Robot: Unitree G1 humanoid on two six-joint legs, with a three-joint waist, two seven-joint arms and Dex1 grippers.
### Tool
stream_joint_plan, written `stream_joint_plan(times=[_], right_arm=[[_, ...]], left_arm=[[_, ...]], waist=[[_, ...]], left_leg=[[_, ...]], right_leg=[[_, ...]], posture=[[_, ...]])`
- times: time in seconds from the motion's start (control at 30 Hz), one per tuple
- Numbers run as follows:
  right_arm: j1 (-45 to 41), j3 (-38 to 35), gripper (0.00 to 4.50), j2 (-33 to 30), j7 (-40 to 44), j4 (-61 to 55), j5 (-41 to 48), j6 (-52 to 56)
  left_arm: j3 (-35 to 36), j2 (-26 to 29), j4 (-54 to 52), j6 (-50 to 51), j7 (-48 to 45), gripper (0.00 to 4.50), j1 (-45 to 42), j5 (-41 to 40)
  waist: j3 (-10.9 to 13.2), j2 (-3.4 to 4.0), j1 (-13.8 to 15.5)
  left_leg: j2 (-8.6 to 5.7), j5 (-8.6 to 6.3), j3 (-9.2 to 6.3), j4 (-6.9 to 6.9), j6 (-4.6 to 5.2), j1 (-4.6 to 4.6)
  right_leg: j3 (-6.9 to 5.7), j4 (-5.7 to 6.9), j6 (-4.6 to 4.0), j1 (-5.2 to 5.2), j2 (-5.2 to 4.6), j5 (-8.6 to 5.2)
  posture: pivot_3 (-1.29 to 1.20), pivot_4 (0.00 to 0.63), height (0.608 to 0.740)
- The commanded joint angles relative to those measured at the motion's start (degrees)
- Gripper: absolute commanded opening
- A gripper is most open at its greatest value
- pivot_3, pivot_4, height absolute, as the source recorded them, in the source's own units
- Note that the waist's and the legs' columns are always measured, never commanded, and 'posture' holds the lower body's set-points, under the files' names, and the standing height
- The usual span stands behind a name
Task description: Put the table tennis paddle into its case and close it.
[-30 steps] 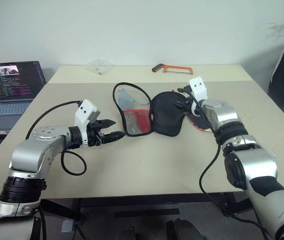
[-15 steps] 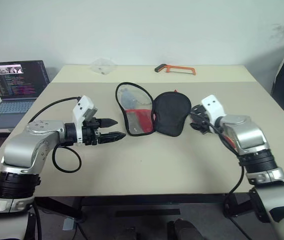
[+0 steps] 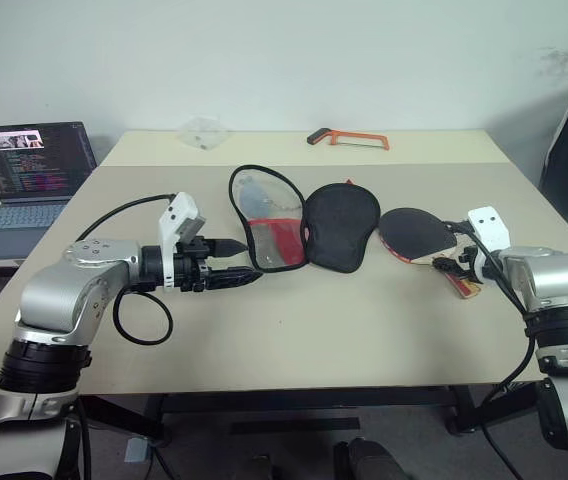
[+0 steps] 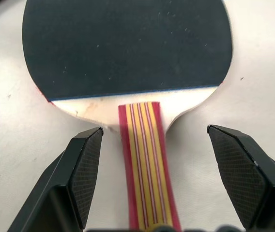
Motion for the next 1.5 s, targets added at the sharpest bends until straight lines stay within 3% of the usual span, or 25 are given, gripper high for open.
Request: stream_joint_plan(times=[0.03,0.23,0.53,0.87,1.03,1.13,1.23,1.5], right_arm=[[-0.3,0.6,3.77,0.5,0.0,-1.2,0.7,0.2],[-1.5,2.3,3.77,3.1,-2.9,4.2,-0.9,-3.6],[-3.1,-2.1,1.10,5.7,-8.2,7.3,0.7,-4.7],[-4.8,-6.5,1.10,5.1,-14.3,-12.9,2.5,7.3],[-12.3,-8.8,1.10,13.4,-20.4,-18.2,4.3,11.5],[-16.3,-10.4,1.10,21.7,-24.6,-14.7,5.2,9.5],[-20.7,-13.0,1.10,30.8,-30.1,-3.4,6.2,1.5],[-26.4,-17.6,1.10,36.3,-36.4,16.8,9.3,-11.6]], left_arm=[[-0.1,0.1,-1.2,-0.6,-0.4,3.69,-1.6,0.0],[-0.2,-0.1,-1.5,-0.7,0.2,3.69,-1.5,0.0],[-0.2,-0.4,-1.1,-1.0,0.4,3.69,-1.7,0.3],[0.0,-0.2,-0.8,-1.4,0.4,3.69,-1.3,1.1],[-0.4,-0.7,-0.4,-1.4,0.6,3.69,-1.7,1.5],[-0.9,-1.3,-0.1,-1.6,0.8,3.69,-1.9,1.9],[-1.1,-2.0,-0.4,-1.6,1.1,3.69,-2.0,2.1],[0.6,-1.9,-3.6,-0.5,2.5,3.69,0.9,1.3]], waist=[[0.0,0.00,0.0],[0.0,-0.02,0.0],[0.0,-0.07,-0.2],[0.0,0.02,0.1],[0.0,0.04,-0.3],[0.0,0.03,-0.5],[0.0,0.03,-0.6],[0.0,0.04,0.4]], left_leg=[[0.00,0.00,-0.01,0.00,0.00,0.00],[0.00,0.00,0.00,0.01,0.00,0.01],[0.08,0.00,0.06,0.11,0.00,0.44],[0.13,0.00,0.02,0.05,0.00,-0.09],[0.29,0.00,0.16,0.00,-0.01,-0.07],[0.49,0.00,0.13,0.00,-0.01,-0.04],[0.53,0.00,0.15,0.00,-0.01,0.02],[0.36,0.00,0.01,-0.01,-0.03,-0.41]], right_leg=[[-0.01,0.00,0.00,0.00,0.00,0.00],[0.00,0.01,-0.07,0.01,0.01,0.04],[0.05,0.00,0.06,0.44,0.31,0.02],[0.07,0.00,-0.19,-0.08,0.25,0.15],[0.10,0.04,-0.15,-0.19,0.28,0.12],[0.12,0.05,-0.17,-0.18,0.47,0.11],[0.14,0.09,-0.53,-0.18,0.51,0.31],[0.00,-0.09,-0.53,-0.40,0.28,0.37]], posture=[[0.00,0.150,0.740],[0.00,0.150,0.740],[0.00,0.150,0.740],[0.00,0.150,0.740],[0.00,0.150,0.740],[0.00,0.150,0.740],[0.00,0.150,0.740],[0.00,0.150,0.740]])
